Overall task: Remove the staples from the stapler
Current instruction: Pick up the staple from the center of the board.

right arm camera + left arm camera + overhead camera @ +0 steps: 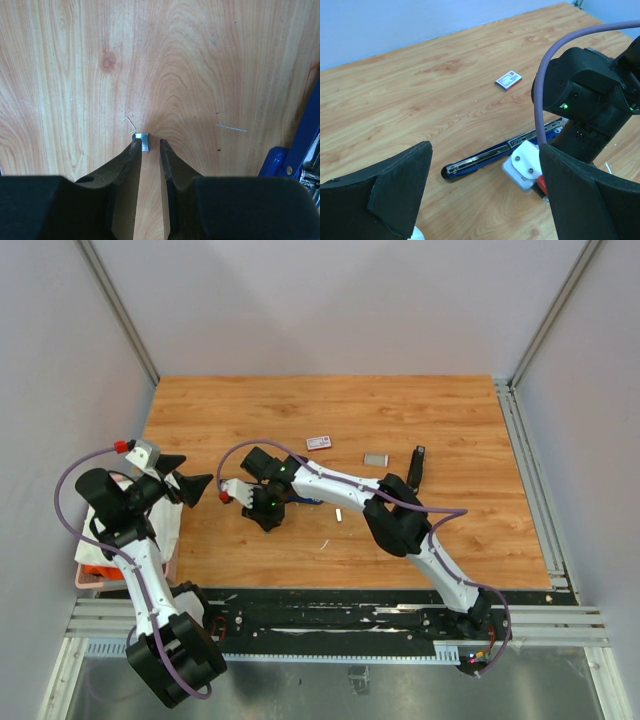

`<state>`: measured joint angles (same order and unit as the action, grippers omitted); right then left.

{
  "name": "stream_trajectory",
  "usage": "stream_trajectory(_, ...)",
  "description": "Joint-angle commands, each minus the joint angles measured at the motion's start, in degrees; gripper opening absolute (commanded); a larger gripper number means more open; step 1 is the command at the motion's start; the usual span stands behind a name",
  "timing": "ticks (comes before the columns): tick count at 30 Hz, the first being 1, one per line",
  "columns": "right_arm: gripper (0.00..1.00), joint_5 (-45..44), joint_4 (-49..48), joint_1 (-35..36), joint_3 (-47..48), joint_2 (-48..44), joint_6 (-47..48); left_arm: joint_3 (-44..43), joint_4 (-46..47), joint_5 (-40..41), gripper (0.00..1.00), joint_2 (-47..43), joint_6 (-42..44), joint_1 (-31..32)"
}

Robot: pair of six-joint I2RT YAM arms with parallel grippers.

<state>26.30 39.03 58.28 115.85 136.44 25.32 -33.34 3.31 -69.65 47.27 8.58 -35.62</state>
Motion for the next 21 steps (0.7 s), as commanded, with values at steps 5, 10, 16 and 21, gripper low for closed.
stream_trajectory(5,0.22,-1.5,1.5,1.2,-0.3,1.6,0.0,0.3,0.1,-1.4,0.98,0.3,0.5,-0.5)
stream_trajectory(10,0.16,-2.6,1.5,1.3,-0.2,2.0,0.1,0.3,0.1,-1.6,0.98,0.6,0.5,-0.4)
stream_trajectory(16,0.01,-2.9,1.5,1.4,-0.6,2.0,0.4,0.3,0.1,-1.6,0.98,0.6,0.6,-0.4)
stream_trajectory(21,0.00,-3.8,1.6,1.5,-1.1,1.2,0.2,0.3,0.1,-1.6,0.98,1.0,0.6,-0.4)
